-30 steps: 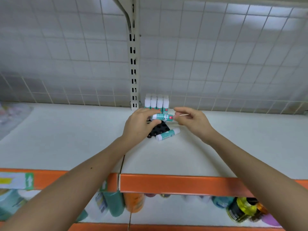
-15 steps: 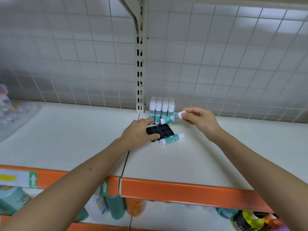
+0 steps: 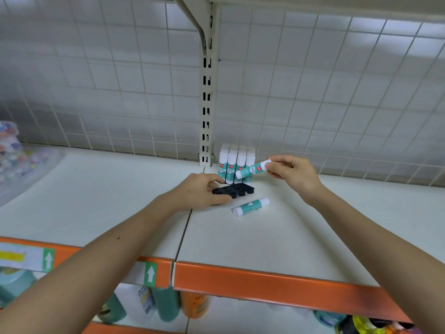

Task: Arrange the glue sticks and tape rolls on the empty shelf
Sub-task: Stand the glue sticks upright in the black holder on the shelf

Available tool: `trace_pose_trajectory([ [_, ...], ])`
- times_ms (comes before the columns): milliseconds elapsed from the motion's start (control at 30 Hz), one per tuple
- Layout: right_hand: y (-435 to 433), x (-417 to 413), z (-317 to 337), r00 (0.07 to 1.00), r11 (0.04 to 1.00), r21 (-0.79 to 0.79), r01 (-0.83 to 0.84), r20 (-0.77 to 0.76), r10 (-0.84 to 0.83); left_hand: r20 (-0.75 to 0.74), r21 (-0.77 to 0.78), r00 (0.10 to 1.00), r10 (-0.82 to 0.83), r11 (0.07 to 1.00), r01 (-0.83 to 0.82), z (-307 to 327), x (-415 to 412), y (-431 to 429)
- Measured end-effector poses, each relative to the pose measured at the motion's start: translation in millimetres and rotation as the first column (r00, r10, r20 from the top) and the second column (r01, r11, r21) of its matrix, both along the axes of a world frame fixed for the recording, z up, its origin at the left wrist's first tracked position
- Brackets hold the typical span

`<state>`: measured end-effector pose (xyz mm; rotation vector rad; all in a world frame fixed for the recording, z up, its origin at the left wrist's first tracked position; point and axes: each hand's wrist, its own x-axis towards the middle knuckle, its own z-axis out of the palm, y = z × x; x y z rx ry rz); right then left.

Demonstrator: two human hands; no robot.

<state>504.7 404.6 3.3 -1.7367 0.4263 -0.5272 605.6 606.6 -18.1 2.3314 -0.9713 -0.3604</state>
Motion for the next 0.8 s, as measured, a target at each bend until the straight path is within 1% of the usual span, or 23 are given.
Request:
trace_pose_trajectory([
  [67,-1.3,-1.7,3.1,0.999,1.0,0.019,0.016,0.034,-0.017,-0.123,-0.036,0.992,-0.021,0.999,0.016,7.5,5.4,5.4],
  [133,-3.3,-2.9,4.9,0.998,0.999,0.043,0.032,0.06,-0.035,-0.265,-0.074,0.96,-0.092,0.994,0.075,12.8,6.9,9.4],
  [167,-4.7,-3.6,5.3,0.997,0.998,0.053,0.04,0.066,-0.044,-0.308,-0.063,0.944,-0.12,0.992,0.106,14.4,7.1,9.8],
  [233,-6.6,-5.6,6.1,0.997,0.997,0.065,0.046,0.067,-0.05,-0.34,-0.006,0.931,-0.133,0.99,0.139,16.1,7.5,7.8],
  [333,-8.2,-9.2,7.4,0.996,0.997,0.055,0.045,0.068,-0.048,-0.34,0.042,0.934,-0.112,0.99,0.134,18.6,9.7,0.8],
  [467,-10.2,-14.5,10.1,0.996,0.998,0.036,0.053,0.067,-0.055,-0.323,0.079,0.938,-0.123,0.985,0.156,18.7,11.4,-5.6],
  [533,-11.8,-16.9,10.3,0.996,0.998,0.027,0.061,0.066,-0.063,-0.292,0.05,0.949,-0.119,0.989,0.139,16.8,13.9,-7.7],
  [700,-13.0,-20.9,9.9,0.995,0.998,0.004,0.069,0.067,-0.069,-0.127,-0.163,0.989,-0.076,0.985,0.054,6.7,25.3,-12.9],
  [800,-11.3,-21.3,11.1,0.995,0.997,-0.004,0.076,0.062,-0.075,0.083,-0.138,0.997,0.001,0.99,0.011,4.8,21.3,-15.1],
])
